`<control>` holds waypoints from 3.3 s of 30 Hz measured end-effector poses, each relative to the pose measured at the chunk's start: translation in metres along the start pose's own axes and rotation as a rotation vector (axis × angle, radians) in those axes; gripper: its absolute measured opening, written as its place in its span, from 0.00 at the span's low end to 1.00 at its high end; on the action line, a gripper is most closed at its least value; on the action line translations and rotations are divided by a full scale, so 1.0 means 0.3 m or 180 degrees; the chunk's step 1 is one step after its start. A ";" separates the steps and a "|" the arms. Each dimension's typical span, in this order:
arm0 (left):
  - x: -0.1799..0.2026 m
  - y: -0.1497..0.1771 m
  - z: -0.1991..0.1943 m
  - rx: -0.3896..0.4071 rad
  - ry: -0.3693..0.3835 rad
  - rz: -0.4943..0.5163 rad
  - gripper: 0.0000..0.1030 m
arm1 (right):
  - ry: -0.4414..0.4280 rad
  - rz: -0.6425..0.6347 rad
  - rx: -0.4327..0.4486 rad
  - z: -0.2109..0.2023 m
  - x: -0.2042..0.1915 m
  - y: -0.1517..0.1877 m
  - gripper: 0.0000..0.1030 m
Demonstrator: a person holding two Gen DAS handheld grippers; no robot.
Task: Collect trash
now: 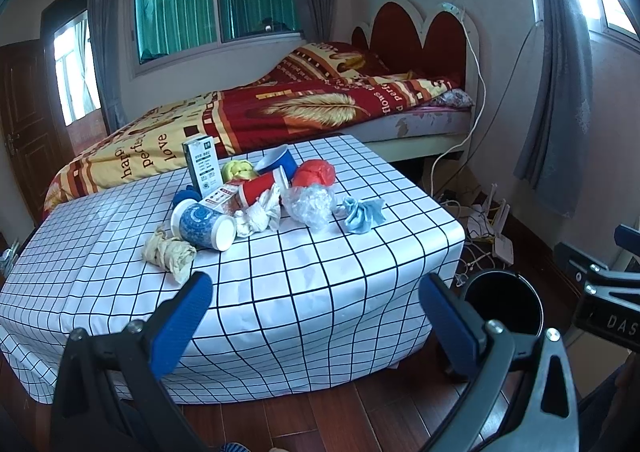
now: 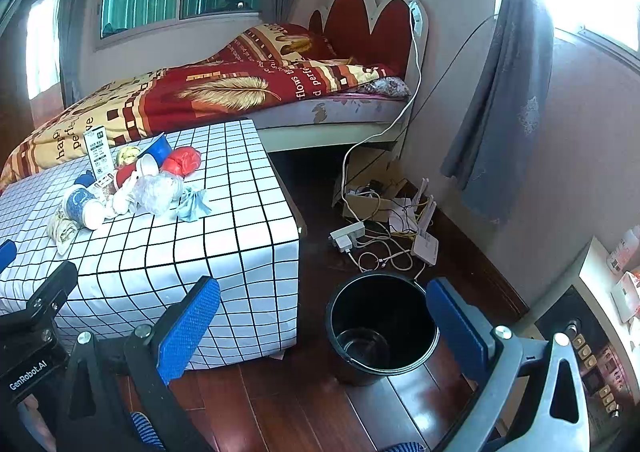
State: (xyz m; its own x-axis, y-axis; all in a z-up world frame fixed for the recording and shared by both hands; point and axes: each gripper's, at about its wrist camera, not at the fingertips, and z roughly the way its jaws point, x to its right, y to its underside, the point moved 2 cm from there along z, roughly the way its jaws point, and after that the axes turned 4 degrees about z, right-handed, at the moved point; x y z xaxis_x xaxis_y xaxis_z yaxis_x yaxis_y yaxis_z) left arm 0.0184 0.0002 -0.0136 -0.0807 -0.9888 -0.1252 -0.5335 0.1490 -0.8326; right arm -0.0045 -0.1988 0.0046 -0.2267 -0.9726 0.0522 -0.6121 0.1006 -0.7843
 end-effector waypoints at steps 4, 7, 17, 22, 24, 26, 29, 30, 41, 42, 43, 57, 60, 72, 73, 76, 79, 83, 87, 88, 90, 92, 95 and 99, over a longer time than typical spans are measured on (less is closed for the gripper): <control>-0.004 0.005 -0.003 -0.0011 -0.0002 -0.0015 1.00 | -0.0004 0.0002 -0.0017 0.006 -0.003 0.006 1.00; -0.007 0.007 -0.004 -0.0007 -0.0006 -0.0014 1.00 | 0.0001 0.0003 -0.0018 0.007 -0.004 0.006 1.00; -0.040 0.022 0.029 -0.0056 -0.0062 -0.0054 1.00 | -0.0010 -0.0030 -0.0070 0.035 -0.013 0.009 1.00; -0.093 0.031 0.086 -0.0117 -0.0229 -0.0051 1.00 | -0.0137 -0.0098 -0.0125 0.081 -0.051 0.000 1.00; -0.128 0.034 0.112 -0.0155 -0.0319 -0.0066 1.00 | -0.0211 -0.0139 -0.0123 0.102 -0.081 -0.008 1.00; -0.172 0.037 0.141 -0.0186 -0.0434 -0.0089 1.00 | -0.0277 -0.0207 -0.0125 0.131 -0.123 -0.018 1.00; -0.237 0.044 0.181 -0.0233 -0.0526 -0.0187 1.00 | -0.0370 -0.0327 -0.0127 0.181 -0.189 -0.031 1.00; -0.268 0.051 0.201 -0.0264 -0.0527 -0.0260 1.00 | -0.0405 -0.0355 -0.0135 0.198 -0.204 -0.034 1.00; -0.470 0.108 0.409 -0.0619 -0.0823 -0.0510 0.87 | -0.0818 -0.0603 -0.0374 0.503 -0.463 -0.091 1.00; -0.491 0.111 0.430 -0.0631 -0.0858 -0.0554 0.86 | -0.0807 -0.0614 -0.0381 0.535 -0.483 -0.101 1.00; -0.508 0.112 0.446 -0.0636 -0.0887 -0.0587 0.86 | -0.0809 -0.0622 -0.0402 0.562 -0.498 -0.108 1.00; -0.634 0.112 0.659 -0.0779 -0.0982 -0.0901 0.76 | -0.0820 -0.0636 -0.0607 0.829 -0.613 -0.150 0.75; -0.635 0.120 0.662 -0.0803 -0.0962 -0.0845 0.64 | -0.0861 -0.0624 -0.0601 0.830 -0.619 -0.154 0.59; -0.607 0.125 0.561 -0.0712 -0.0812 -0.0710 0.21 | -0.0985 -0.0477 -0.0548 0.740 -0.562 -0.156 0.32; -0.603 0.122 0.553 -0.0701 -0.0804 -0.0697 0.21 | -0.0987 -0.0469 -0.0545 0.728 -0.554 -0.155 0.32; -0.593 0.111 0.523 -0.0639 -0.0744 -0.0679 0.19 | -0.0994 -0.0454 -0.0527 0.693 -0.532 -0.153 0.32; -0.576 0.095 0.493 -0.0569 -0.0687 -0.0636 0.18 | -0.0997 -0.0447 -0.0501 0.655 -0.513 -0.150 0.32; -0.541 0.074 0.467 -0.0493 -0.0635 -0.0538 0.18 | -0.0991 -0.0431 -0.0478 0.622 -0.483 -0.140 0.32; -0.515 0.061 0.450 -0.0443 -0.0567 -0.0510 0.18 | -0.0979 -0.0407 -0.0464 0.599 -0.452 -0.134 0.32; -0.509 0.060 0.445 -0.0433 -0.0553 -0.0507 0.18 | -0.0974 -0.0403 -0.0458 0.593 -0.447 -0.134 0.32; -0.489 0.050 0.438 -0.0414 -0.0509 -0.0480 0.18 | -0.0957 -0.0396 -0.0436 0.577 -0.430 -0.132 0.32; -0.466 0.048 0.429 -0.0396 -0.0462 -0.0450 0.18 | -0.0941 -0.0375 -0.0419 0.564 -0.411 -0.131 0.32; -0.431 0.039 0.420 -0.0373 -0.0388 -0.0407 0.18 | -0.0908 -0.0336 -0.0401 0.547 -0.378 -0.129 0.32; -0.359 0.023 0.406 -0.0326 -0.0262 -0.0323 0.18 | -0.0851 -0.0259 -0.0366 0.514 -0.310 -0.125 0.32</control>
State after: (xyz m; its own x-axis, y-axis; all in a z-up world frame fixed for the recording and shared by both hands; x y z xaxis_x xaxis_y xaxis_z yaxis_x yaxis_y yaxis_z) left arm 0.1260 0.1077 -0.0715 0.0450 -0.9949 -0.0907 -0.6188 0.0435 -0.7844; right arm 0.1563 -0.1446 -0.0663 0.0249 -0.9976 -0.0646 -0.7054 0.0282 -0.7083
